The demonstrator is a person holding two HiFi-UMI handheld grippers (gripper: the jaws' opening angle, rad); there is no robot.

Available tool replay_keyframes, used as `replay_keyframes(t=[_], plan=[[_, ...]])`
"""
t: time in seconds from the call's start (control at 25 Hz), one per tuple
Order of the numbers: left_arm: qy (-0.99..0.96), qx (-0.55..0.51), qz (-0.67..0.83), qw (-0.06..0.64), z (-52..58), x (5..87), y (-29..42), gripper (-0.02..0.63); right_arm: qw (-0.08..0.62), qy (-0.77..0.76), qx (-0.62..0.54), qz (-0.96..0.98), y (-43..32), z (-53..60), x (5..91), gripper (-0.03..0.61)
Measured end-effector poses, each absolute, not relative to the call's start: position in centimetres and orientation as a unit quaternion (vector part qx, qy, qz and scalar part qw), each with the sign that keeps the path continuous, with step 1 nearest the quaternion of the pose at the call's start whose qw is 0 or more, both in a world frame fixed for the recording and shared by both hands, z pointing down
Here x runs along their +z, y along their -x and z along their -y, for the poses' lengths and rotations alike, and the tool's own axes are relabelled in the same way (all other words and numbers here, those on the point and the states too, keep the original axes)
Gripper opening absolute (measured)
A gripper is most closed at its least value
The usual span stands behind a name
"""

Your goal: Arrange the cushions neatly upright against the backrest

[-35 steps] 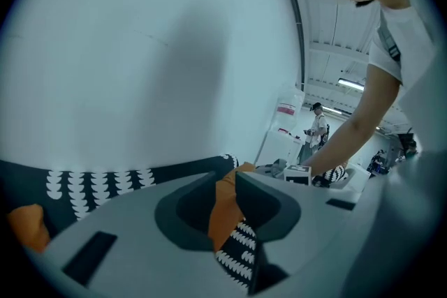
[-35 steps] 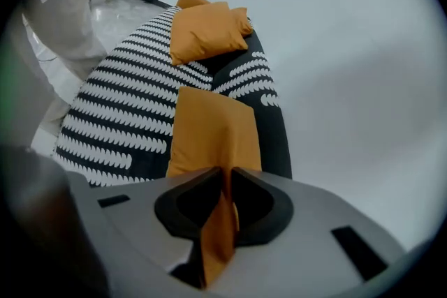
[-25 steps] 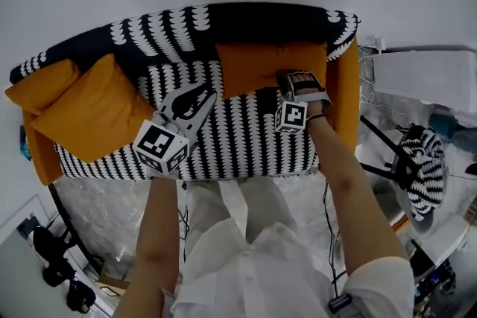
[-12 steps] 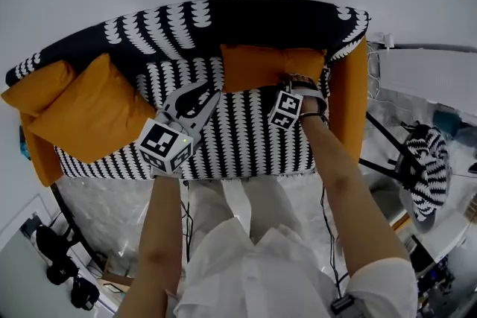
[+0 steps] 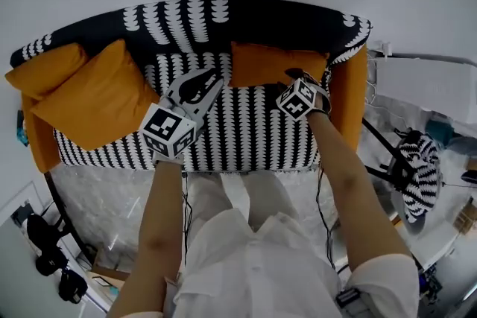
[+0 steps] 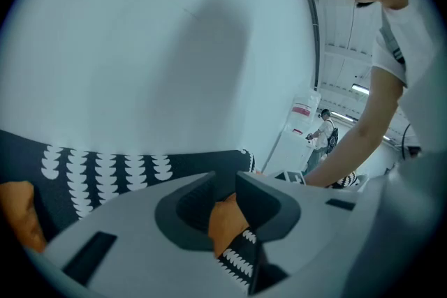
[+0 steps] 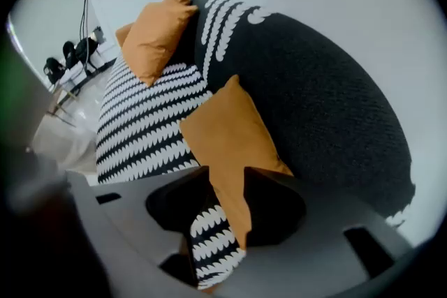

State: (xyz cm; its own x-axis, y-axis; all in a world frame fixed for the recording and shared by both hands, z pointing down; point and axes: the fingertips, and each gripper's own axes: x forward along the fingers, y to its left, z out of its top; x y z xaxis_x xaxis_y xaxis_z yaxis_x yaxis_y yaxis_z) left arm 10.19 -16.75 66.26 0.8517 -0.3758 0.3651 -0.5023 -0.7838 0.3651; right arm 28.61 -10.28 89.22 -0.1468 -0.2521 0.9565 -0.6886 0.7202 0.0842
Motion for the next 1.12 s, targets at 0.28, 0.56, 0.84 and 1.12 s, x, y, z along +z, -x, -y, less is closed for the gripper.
replay_keyframes(t=[0.28,0.56,0.84,1.12], plan=[[-0.932,0.132,0.252,0.226,16.0,62.7,-6.6,0.098,0.442,-0.392,0.256,0.765,-23.9,11.7,79.4,0.167],[-0.929,0.124,0.271,0.218,15.7,58.5,-2.4,0.098,0.372,-0.41,0.254,0.793,-19.1,13.2,70.9,0.176],[-0.934,0.106,0.277,0.198,15.2,53.3,-0.3,0.098,0.287,-0.452,0.252,0.806,-16.3,13.6,62.3,0.176],[-0.935,0.085,0.302,0.168,15.6,48.7,2.1,0.086,0.186,-0.504,0.232,0.811,-16.9,13.3,54.2,0.158]])
